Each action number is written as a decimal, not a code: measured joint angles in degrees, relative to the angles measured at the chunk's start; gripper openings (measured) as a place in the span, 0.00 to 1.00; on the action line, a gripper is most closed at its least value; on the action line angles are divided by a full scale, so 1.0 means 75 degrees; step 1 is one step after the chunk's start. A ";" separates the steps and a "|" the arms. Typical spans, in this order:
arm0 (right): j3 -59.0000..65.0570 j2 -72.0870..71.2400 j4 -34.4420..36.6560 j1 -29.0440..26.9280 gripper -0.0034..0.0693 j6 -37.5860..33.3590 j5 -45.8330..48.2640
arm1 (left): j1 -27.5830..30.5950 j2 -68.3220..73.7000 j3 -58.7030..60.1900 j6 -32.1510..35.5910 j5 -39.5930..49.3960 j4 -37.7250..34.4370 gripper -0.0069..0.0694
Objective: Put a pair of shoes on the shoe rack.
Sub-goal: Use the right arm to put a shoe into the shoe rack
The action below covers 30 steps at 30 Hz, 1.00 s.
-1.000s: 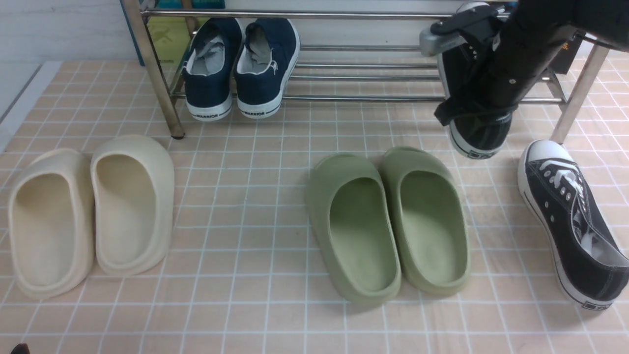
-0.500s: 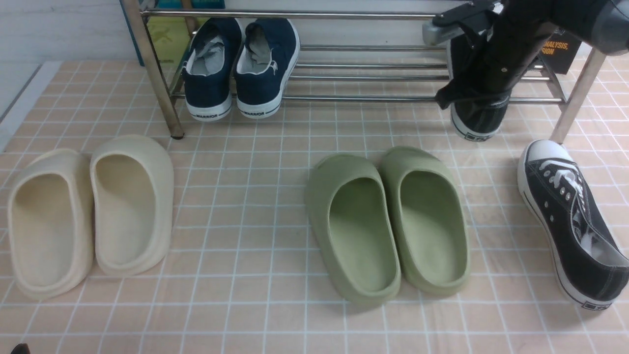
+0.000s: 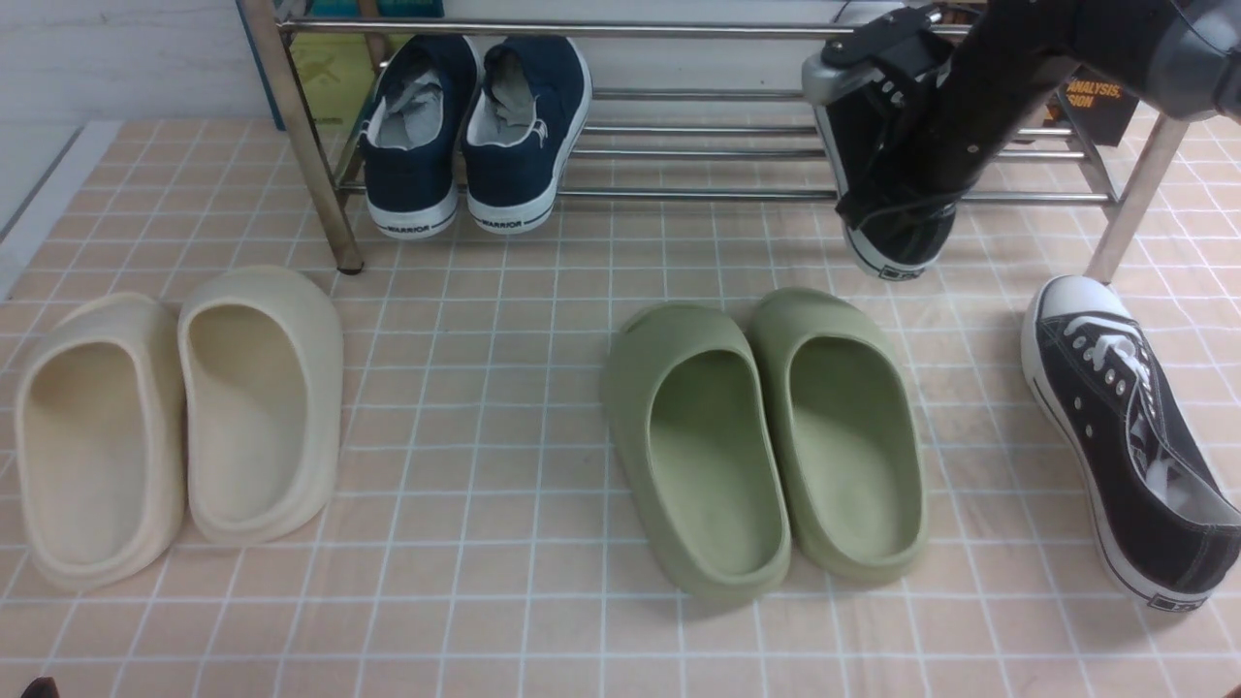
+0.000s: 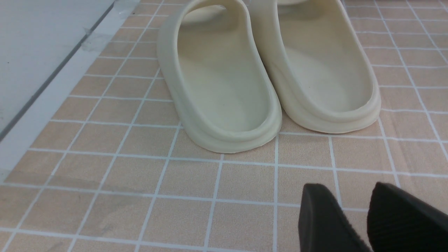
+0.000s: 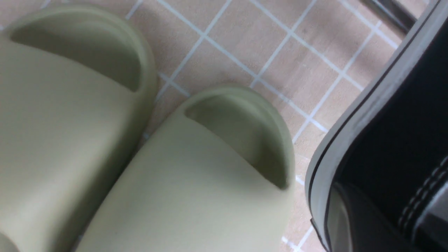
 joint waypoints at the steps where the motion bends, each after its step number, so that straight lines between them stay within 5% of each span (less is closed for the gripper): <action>1: 0.0000 0.0000 -0.0008 0.0000 0.06 0.0000 -0.0085 | 0.0000 0.0000 0.0000 0.0000 0.0000 0.0000 0.40; 8: 0.0000 0.0069 -0.0273 0.0000 0.10 -0.0032 -0.0540 | 0.0000 0.0000 0.0000 0.0000 0.0000 0.0000 0.40; 20: -0.0078 -0.0109 -0.0426 0.0008 0.57 0.0309 -0.0424 | 0.0000 0.0000 0.0000 0.0000 0.0000 0.0000 0.40; 26: -0.0084 -0.0817 -0.0426 0.0025 0.60 0.0340 0.0599 | 0.0000 0.0000 0.0000 0.0000 0.0000 0.0000 0.40; 30: -0.0092 -0.1399 -0.0426 0.0025 0.53 0.0340 0.1454 | 0.0000 0.0000 0.0000 0.0000 0.0000 0.0000 0.40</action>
